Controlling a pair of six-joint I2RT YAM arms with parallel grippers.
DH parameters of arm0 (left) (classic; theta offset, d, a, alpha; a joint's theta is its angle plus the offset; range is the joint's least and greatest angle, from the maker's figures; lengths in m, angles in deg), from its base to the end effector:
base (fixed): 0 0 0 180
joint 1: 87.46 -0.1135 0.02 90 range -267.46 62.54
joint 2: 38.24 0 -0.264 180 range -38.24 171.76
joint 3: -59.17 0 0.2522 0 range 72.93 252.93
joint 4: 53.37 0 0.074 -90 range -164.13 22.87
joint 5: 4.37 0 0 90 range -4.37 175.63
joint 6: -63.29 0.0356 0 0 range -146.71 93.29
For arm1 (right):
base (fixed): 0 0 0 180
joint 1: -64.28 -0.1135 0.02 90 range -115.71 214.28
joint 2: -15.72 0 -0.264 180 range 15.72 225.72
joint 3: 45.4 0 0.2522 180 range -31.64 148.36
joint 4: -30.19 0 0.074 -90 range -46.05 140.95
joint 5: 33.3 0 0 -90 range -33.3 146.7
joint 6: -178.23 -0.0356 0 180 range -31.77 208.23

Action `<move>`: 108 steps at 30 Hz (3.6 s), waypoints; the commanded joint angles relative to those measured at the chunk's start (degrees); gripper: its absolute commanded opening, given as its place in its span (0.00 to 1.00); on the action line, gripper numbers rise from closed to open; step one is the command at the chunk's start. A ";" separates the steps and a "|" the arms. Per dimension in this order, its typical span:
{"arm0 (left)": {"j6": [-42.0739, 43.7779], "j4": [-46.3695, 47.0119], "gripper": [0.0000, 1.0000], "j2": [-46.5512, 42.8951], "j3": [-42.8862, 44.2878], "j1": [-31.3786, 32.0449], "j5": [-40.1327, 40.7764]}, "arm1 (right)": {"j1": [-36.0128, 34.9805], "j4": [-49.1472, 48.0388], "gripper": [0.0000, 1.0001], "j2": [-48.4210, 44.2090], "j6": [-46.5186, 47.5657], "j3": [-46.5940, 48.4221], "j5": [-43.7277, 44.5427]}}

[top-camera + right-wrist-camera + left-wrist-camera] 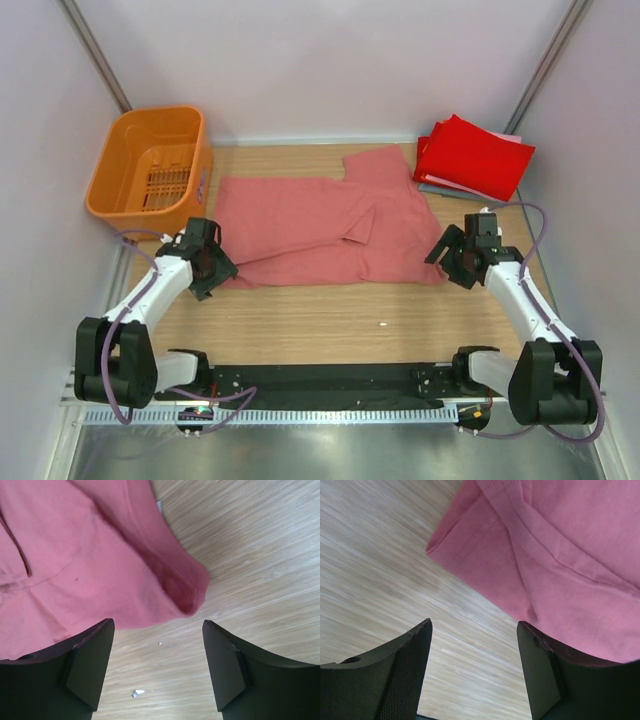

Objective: Fold and stack the t-shirts
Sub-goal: Fold the tshirt

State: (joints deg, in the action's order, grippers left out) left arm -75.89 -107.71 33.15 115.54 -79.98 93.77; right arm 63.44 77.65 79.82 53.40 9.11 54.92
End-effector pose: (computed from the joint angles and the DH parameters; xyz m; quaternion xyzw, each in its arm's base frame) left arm 0.2166 -0.0234 0.1961 -0.3612 0.9126 -0.0233 0.1904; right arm 0.2129 0.0042 0.2170 0.2760 0.9182 0.1010 0.2654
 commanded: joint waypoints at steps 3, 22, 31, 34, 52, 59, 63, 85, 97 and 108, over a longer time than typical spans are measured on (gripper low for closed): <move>-1.52 5.07 0.70 -0.38 -1.04 -0.72 6.35 | 4.00 -8.38 0.73 3.49 -0.77 -0.85 -4.72; -4.34 13.50 0.64 7.79 -3.24 -3.18 8.65 | 4.01 -11.10 0.38 9.38 2.13 -4.19 -6.57; -4.78 19.11 0.30 10.25 -4.73 -3.18 9.88 | 4.01 -9.00 0.06 8.68 4.07 -3.49 -5.16; -4.08 22.11 0.00 10.43 -5.69 -3.18 9.27 | 4.18 -8.82 0.01 8.42 4.33 -3.14 -4.02; -6.88 5.87 0.01 -10.21 -11.23 -3.18 4.26 | 17.28 -5.57 0.01 -0.72 0.91 -5.76 -5.07; -10.13 -0.20 0.48 -20.76 -12.11 -2.56 0.92 | 17.28 -2.93 0.56 -5.82 -0.76 -5.42 -3.41; -8.74 -4.23 0.62 -21.65 -7.12 -2.56 1.17 | 17.28 -1.44 1.00 -7.49 -1.21 -3.75 -0.33; -3.11 12.80 0.41 2.07 0.72 -2.56 5.74 | -2.76 -8.03 0.94 -2.92 -2.79 4.16 -0.77; -3.63 16.41 0.47 14.73 4.67 -2.56 9.08 | -4.25 -11.72 0.92 0.59 -1.21 3.80 -4.36; -1.79 7.02 0.53 -2.12 7.75 5.08 12.26 | -17.43 -15.15 0.72 16.65 -1.64 12.50 -4.37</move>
State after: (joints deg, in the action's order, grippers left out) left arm -78.76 -96.81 36.45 120.74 -75.69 104.68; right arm 47.44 65.78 92.32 52.02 18.32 50.29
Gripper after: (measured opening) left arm 0.525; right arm 0.742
